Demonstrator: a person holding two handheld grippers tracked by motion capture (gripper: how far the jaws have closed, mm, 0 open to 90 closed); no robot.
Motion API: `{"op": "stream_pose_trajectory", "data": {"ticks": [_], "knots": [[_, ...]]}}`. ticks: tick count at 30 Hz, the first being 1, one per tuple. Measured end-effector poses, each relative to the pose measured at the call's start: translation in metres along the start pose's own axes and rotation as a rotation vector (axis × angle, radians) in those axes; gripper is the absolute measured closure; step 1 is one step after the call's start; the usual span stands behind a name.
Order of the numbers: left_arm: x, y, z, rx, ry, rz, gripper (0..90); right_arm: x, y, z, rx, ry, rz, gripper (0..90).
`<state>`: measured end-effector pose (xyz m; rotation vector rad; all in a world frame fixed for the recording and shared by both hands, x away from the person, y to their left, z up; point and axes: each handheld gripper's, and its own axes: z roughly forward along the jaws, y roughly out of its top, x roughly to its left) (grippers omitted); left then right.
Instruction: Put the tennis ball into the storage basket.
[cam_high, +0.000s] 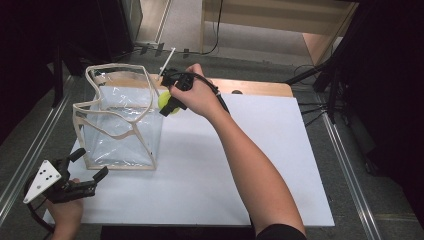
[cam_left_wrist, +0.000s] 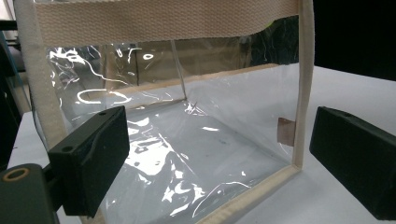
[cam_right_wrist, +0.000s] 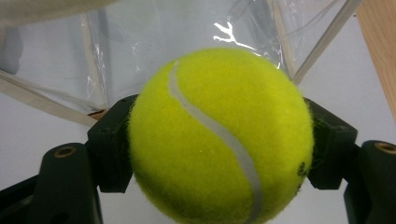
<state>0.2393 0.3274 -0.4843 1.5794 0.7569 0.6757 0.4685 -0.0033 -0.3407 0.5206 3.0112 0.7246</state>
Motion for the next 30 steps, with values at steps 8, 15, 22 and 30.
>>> {"op": "stream_pose_trajectory", "data": {"ticks": [8, 15, 22, 30], "knots": [[0.000, 0.000, 0.000, 0.000, -0.001, 0.000, 5.4, 0.001, 0.008, -0.014, -0.005, -0.012, -0.010, 23.9], [0.000, 0.000, 0.000, 0.002, 0.000, 0.003, 5.4, 0.003, 0.016, -0.028, -0.013, -0.021, -0.015, 23.9], [0.000, 0.000, 0.000, 0.002, 0.000, 0.002, 5.3, 0.006, 0.023, -0.037, -0.012, -0.017, -0.030, 23.9], [0.000, 0.000, 0.000, 0.001, -0.001, 0.001, 5.4, 0.009, 0.032, -0.050, -0.029, -0.015, -0.039, 23.9]]}}
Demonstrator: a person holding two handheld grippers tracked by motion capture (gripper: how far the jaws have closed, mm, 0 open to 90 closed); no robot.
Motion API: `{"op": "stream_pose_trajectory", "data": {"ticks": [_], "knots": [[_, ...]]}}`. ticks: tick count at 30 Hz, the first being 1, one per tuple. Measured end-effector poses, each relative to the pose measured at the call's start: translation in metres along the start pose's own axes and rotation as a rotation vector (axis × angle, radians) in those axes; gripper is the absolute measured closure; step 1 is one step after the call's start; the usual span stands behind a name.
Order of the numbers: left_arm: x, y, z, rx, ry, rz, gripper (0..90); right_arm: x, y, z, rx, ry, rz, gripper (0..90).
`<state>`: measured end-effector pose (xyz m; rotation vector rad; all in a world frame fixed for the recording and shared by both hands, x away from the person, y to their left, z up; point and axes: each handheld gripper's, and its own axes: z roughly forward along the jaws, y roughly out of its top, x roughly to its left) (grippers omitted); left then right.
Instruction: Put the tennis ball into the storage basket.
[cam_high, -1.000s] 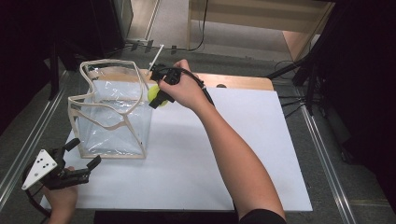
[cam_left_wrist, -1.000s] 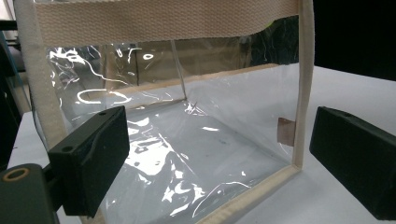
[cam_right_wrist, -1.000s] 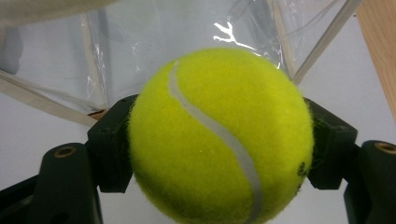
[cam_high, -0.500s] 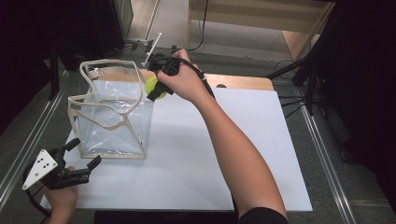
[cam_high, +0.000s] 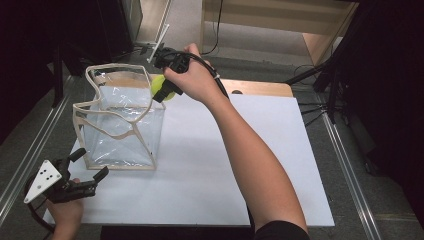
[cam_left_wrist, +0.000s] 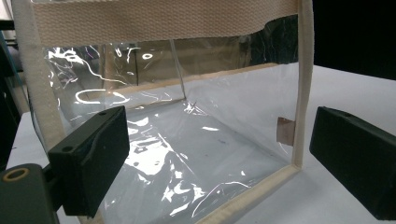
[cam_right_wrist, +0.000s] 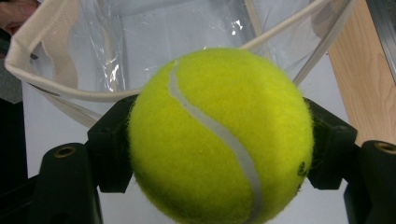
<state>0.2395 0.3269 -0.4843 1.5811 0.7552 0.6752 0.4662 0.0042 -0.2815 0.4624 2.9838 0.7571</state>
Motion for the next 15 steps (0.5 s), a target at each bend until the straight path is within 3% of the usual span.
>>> {"op": "stream_pose_trajectory", "data": {"ticks": [5, 15], "knots": [[0.000, 0.000, 0.000, 0.003, -0.001, 0.000, 5.3, 0.003, 0.008, -0.009, -0.001, -0.009, -0.019, 23.9], [0.000, 0.000, 0.000, 0.004, 0.001, 0.001, 5.4, 0.008, 0.019, -0.011, -0.005, -0.005, -0.035, 23.8]]}}
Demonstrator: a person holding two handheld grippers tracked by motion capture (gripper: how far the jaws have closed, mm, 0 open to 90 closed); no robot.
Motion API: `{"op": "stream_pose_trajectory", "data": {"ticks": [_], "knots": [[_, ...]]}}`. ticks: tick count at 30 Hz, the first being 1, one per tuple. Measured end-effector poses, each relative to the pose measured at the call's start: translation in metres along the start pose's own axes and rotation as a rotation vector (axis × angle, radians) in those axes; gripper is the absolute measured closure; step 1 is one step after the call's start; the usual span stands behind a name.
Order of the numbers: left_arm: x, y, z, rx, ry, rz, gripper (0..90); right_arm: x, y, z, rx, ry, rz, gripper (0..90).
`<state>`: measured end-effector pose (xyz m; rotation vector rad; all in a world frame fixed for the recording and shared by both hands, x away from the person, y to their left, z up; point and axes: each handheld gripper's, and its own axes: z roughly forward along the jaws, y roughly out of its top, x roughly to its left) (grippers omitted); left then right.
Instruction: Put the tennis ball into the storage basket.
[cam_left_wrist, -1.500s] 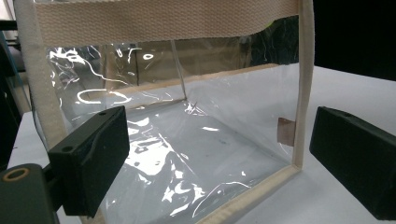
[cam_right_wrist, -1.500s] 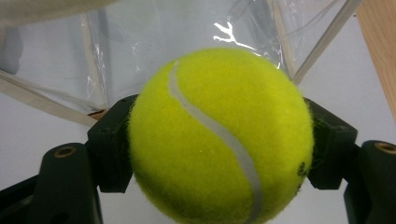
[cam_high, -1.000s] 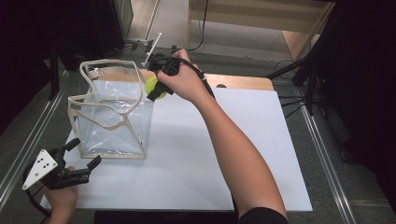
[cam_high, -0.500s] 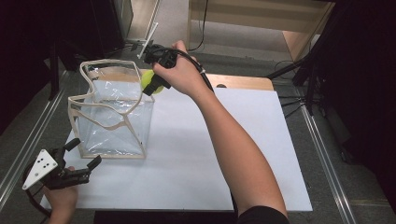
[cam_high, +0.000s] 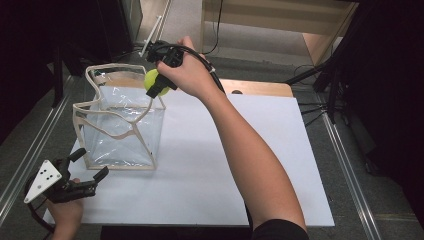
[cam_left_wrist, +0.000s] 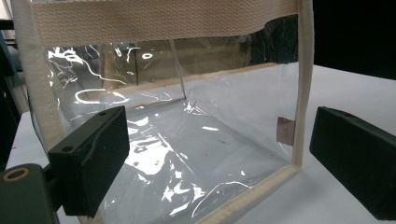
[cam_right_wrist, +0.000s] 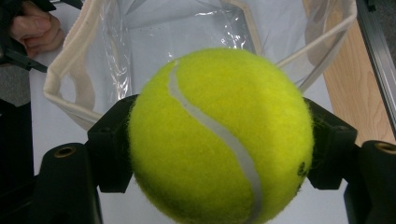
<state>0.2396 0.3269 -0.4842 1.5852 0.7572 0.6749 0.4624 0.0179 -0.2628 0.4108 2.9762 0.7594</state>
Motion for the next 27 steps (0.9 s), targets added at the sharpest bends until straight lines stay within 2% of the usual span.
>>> {"op": "stream_pose_trajectory", "data": {"ticks": [27], "knots": [[0.000, 0.000, 0.000, 0.000, -0.003, 0.006, 5.4, 0.015, 0.033, 0.017, 0.010, 0.017, -0.046, 23.8]]}}
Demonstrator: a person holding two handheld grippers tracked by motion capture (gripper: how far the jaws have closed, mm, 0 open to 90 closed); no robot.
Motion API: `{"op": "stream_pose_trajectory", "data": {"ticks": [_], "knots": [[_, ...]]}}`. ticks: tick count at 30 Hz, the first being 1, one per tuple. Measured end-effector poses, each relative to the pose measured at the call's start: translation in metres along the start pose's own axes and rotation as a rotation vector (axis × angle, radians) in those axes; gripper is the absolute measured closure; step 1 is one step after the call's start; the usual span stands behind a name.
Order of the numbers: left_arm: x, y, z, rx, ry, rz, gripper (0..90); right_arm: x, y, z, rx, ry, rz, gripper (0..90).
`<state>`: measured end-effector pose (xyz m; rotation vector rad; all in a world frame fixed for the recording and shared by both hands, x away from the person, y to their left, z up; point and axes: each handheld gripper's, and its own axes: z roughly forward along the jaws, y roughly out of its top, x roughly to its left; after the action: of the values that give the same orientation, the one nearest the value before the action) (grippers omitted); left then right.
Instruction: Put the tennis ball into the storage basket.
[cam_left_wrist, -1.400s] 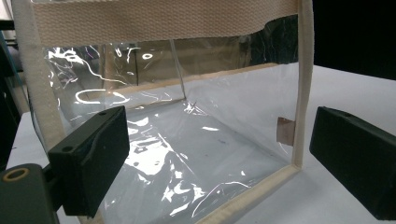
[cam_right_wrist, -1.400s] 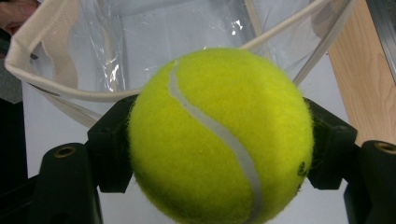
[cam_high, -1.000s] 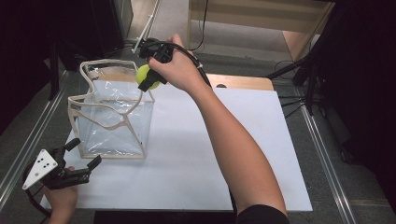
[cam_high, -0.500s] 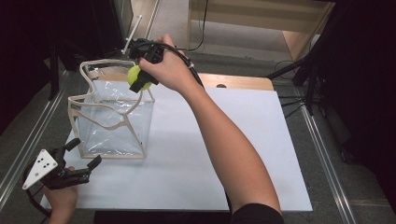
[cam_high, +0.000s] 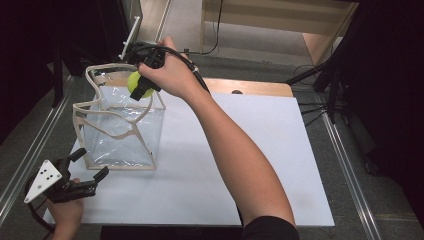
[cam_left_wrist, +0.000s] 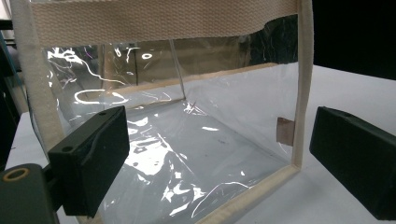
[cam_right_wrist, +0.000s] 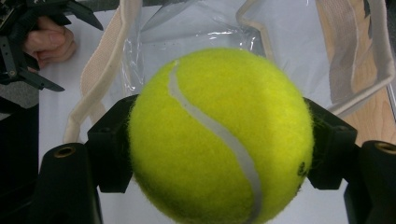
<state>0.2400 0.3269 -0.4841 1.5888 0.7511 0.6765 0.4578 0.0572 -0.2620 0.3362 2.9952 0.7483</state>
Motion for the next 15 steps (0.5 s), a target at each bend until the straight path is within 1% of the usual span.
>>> {"op": "stream_pose_trajectory", "data": {"ticks": [4, 6, 10, 11, 15], "knots": [[0.000, 0.000, 0.000, 0.000, 0.000, -0.002, 5.4, 0.001, 0.002, 0.003, 0.007, 0.002, -0.003, 23.9], [0.000, 0.000, 0.000, 0.000, -0.001, -0.001, 5.3, 0.001, 0.004, 0.006, 0.009, 0.004, -0.013, 23.9], [0.000, 0.000, 0.000, 0.001, 0.001, -0.002, 5.4, 0.002, 0.005, 0.009, 0.014, 0.007, -0.004, 23.8], [0.000, 0.000, 0.000, 0.001, 0.001, -0.003, 5.4, 0.002, 0.006, 0.010, 0.016, 0.006, -0.019, 23.8], [0.000, 0.000, 0.000, 0.002, 0.000, -0.002, 5.4, 0.004, 0.007, 0.017, 0.030, 0.009, -0.016, 23.8]]}}
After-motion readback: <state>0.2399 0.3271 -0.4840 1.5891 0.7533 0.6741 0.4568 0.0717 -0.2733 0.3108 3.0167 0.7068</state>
